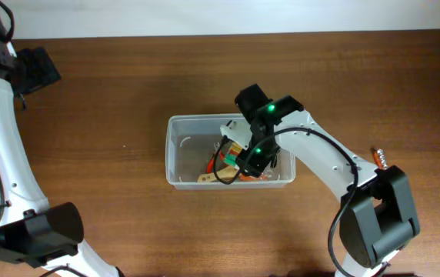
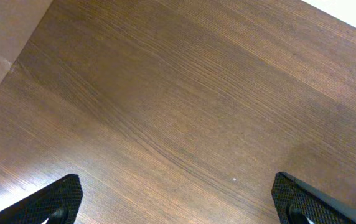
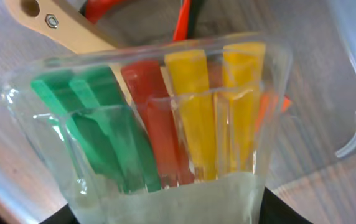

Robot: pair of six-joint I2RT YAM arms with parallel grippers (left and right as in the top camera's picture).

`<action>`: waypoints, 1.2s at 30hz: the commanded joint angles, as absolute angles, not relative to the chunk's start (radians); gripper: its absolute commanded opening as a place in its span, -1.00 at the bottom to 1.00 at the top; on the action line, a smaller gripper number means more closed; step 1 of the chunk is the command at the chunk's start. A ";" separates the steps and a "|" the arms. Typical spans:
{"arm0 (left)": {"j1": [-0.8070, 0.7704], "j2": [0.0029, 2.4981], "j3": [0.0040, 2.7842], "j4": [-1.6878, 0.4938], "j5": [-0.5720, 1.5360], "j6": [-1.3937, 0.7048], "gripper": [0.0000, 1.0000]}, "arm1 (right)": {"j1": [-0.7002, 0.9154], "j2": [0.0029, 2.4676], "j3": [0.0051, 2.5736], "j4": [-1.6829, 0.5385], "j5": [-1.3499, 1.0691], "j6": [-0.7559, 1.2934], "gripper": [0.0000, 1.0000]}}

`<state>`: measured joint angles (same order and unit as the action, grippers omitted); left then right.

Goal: Pack container
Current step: 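Carry the blister pack left and lower it into the container, then open the right gripper and lift it out of the container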

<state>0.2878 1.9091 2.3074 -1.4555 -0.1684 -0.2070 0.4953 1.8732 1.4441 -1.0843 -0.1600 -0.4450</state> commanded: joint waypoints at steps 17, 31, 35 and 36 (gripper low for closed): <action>0.290 1.903 2.304 -1.456 -0.168 -0.220 0.98 | 0.411 1.858 1.460 -1.031 -0.074 -0.113 0.57; 0.290 1.903 2.304 -1.456 -0.168 -0.220 0.99 | 0.348 1.858 1.828 -1.335 0.002 -0.035 0.83; 0.290 1.903 2.304 -1.456 -0.168 -0.220 0.99 | 0.252 1.850 2.012 -1.485 0.074 -0.035 0.98; 0.290 1.903 2.304 -1.456 -0.168 -0.220 0.99 | 0.223 1.843 2.046 -1.507 0.085 -0.035 0.98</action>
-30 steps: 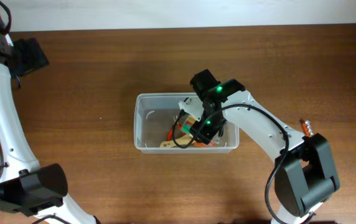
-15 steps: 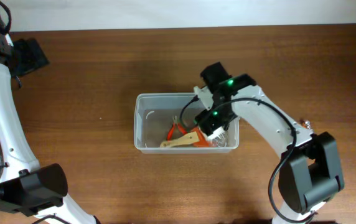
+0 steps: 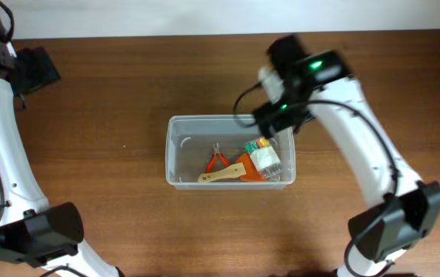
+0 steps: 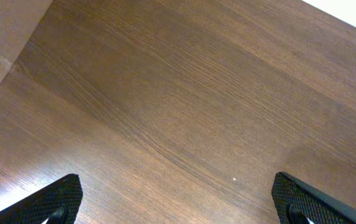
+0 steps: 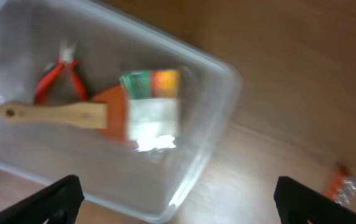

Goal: Pack container
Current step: 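Open the right gripper and lift it out of the container, then move the right gripper to the orange socket rail and grasp it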

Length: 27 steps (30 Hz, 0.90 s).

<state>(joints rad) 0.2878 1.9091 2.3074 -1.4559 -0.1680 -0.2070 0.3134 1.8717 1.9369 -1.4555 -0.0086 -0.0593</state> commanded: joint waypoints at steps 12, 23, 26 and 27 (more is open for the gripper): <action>0.290 1.903 2.304 -1.456 -0.168 -0.220 0.98 | -0.249 1.634 2.083 -1.642 0.080 0.035 0.97; 0.290 1.903 2.304 -1.456 -0.168 -0.220 0.99 | -0.515 1.341 1.443 -1.370 0.049 0.005 0.97; 0.290 1.903 2.304 -1.456 -0.168 -0.220 0.99 | -0.519 1.360 1.276 -1.247 0.051 -0.062 0.97; 0.290 1.903 2.304 -1.456 -0.168 -0.220 0.99 | -0.519 1.374 1.242 -1.212 0.050 -0.079 0.97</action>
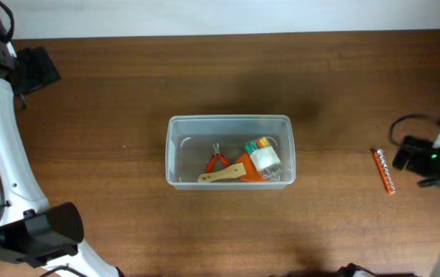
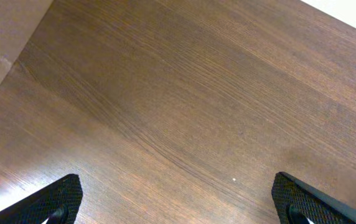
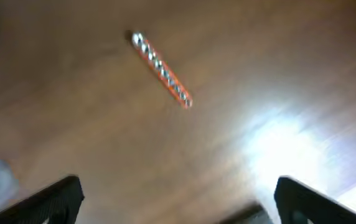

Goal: Pack container
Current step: 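Move the right gripper to the orange socket rail and grasp it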

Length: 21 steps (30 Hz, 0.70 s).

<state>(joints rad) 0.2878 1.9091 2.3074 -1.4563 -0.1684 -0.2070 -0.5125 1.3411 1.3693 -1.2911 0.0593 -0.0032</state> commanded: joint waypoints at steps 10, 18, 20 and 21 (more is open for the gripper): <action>0.290 1.903 2.304 -1.456 -0.168 -0.220 0.99 | -0.517 1.610 1.206 -1.034 0.065 -0.181 0.97; 0.290 1.903 2.304 -1.456 -0.168 -0.220 0.98 | -0.517 1.774 1.206 -0.915 0.065 -0.289 0.97; 0.290 1.903 2.304 -1.456 -0.168 -0.220 0.99 | -0.517 1.796 1.206 -0.890 0.065 -0.308 0.97; 0.290 1.903 2.304 -1.456 -0.168 -0.220 0.99 | -0.517 1.807 1.206 -0.870 0.065 -0.320 0.97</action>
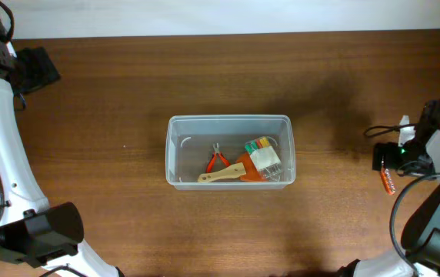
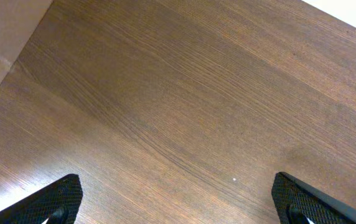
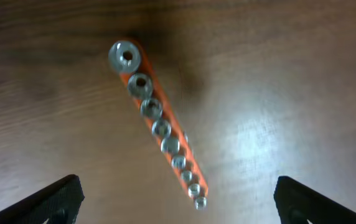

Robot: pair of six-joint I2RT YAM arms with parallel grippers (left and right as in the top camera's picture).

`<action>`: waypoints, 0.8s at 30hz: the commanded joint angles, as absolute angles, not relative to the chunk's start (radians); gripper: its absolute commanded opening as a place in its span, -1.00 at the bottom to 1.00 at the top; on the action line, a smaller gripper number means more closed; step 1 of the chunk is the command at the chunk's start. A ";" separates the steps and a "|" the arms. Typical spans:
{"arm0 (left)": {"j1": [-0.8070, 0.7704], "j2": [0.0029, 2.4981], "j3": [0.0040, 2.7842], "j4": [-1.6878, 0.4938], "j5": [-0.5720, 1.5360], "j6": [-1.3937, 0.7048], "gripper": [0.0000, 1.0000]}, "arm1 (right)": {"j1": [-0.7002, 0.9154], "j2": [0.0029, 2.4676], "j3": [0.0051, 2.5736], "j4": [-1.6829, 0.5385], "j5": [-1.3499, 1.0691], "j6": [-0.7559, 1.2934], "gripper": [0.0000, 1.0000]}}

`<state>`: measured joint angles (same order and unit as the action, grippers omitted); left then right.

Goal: Pack container
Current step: 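Move the right gripper to the orange socket rail and grasp it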

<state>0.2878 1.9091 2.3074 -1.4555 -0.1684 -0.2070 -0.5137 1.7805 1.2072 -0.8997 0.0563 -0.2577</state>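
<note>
A clear plastic container (image 1: 175, 148) sits mid-table, holding red pliers (image 1: 217, 159), a wooden-handled orange scraper (image 1: 224, 174) and a clear pack of coloured pieces (image 1: 263, 156). An orange rail of metal sockets (image 3: 159, 125) lies on the table at the far right (image 1: 388, 181). My right gripper (image 3: 175, 208) hangs open directly above that rail, its fingertips (image 3: 56, 200) spread wide either side of it. At the far left my left gripper (image 2: 177, 202) is open over bare wood, holding nothing.
The wooden table's far edge (image 1: 220, 33) meets a white wall. A cable (image 1: 378, 129) runs beside the right arm near the table's right side. Brown cardboard shows at the left wrist view's upper left corner (image 2: 4, 31).
My right gripper has come closer over the socket rail, which now lies large between the open fingers. The left arm and the container's contents are unchanged.
My right gripper held the clear pack of coloured pieces inside the container. Then it was open above the container's right end with the pack left inside. It then stood at the table's right side by the socket rail, and is now low over it.
</note>
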 commanded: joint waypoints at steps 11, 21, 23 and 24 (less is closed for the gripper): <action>0.290 1.903 2.304 -1.456 -0.168 -0.220 0.99 | -0.517 1.912 1.206 -0.814 0.057 -0.340 0.96; 0.291 1.903 2.304 -1.456 -0.168 -0.220 0.99 | -0.517 1.921 1.204 -0.806 0.057 -0.331 0.49; 0.291 1.903 2.304 -1.456 -0.168 -0.220 0.98 | -0.517 1.921 1.203 -0.806 0.057 -0.306 0.32; 0.291 1.903 2.304 -1.456 -0.168 -0.220 0.99 | -0.517 1.921 1.202 -0.806 0.057 -0.300 0.13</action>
<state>0.2878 1.9091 2.3074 -1.4555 -0.1684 -0.2070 -0.5137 1.9125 1.2068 -0.8070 0.0555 -0.3283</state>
